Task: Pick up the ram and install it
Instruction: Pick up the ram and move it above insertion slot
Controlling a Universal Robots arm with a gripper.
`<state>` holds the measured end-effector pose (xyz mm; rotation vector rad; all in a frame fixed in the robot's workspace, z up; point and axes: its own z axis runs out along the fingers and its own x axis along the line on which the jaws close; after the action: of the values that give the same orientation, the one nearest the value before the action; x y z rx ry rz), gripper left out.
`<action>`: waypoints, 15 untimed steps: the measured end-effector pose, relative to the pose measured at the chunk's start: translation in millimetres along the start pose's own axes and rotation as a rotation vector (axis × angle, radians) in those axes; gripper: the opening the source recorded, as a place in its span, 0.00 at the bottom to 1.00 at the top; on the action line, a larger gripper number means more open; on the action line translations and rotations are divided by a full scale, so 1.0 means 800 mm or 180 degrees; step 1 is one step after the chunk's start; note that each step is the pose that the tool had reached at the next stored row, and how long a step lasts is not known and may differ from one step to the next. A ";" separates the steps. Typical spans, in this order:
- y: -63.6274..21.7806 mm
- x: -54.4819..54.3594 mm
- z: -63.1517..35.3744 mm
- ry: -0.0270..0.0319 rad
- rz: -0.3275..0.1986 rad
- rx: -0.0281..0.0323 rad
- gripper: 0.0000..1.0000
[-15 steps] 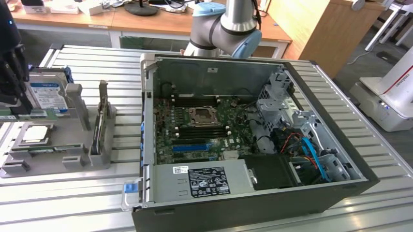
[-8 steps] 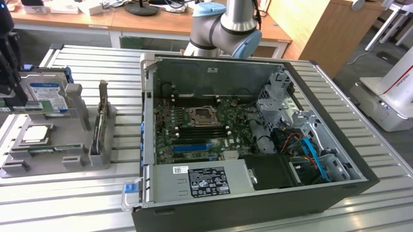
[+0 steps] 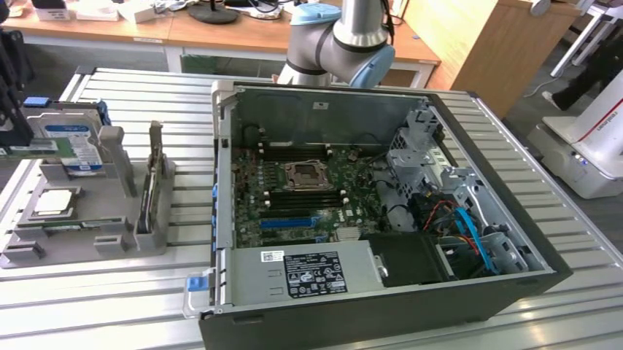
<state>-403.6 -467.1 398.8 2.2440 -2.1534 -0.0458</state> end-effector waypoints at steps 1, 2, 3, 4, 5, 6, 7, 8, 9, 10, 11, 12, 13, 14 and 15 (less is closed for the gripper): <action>0.000 0.000 -0.003 0.0000 0.0000 0.0000 0.12; 0.000 0.000 -0.006 0.0000 0.0000 0.0000 0.12; 0.000 0.000 -0.009 0.0000 0.0000 0.0000 0.12; 0.001 0.000 -0.012 0.0000 0.0000 0.0000 0.12; 0.001 0.000 -0.015 0.0000 0.0000 0.0000 0.12; 0.001 0.000 -0.017 0.0000 0.0000 0.0000 0.12; 0.001 0.000 -0.020 0.0000 0.0000 0.0000 0.12; 0.001 0.000 -0.022 0.0000 0.0000 0.0000 0.12; 0.001 0.000 -0.025 0.0000 0.0000 0.0000 0.12; 0.001 0.000 -0.027 0.0000 0.0000 0.0000 0.12; 0.001 0.000 -0.029 0.0000 0.0000 0.0000 0.12; 0.001 0.000 -0.031 0.0000 0.0000 0.0000 0.12; 0.001 0.000 -0.033 0.0000 0.0000 0.0000 0.12; 0.001 0.000 -0.034 0.0000 0.0000 0.0000 0.12; 0.002 0.000 -0.040 0.0000 0.0000 0.0000 0.12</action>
<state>-403.6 -467.1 430.6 2.2440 -2.1534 -0.0458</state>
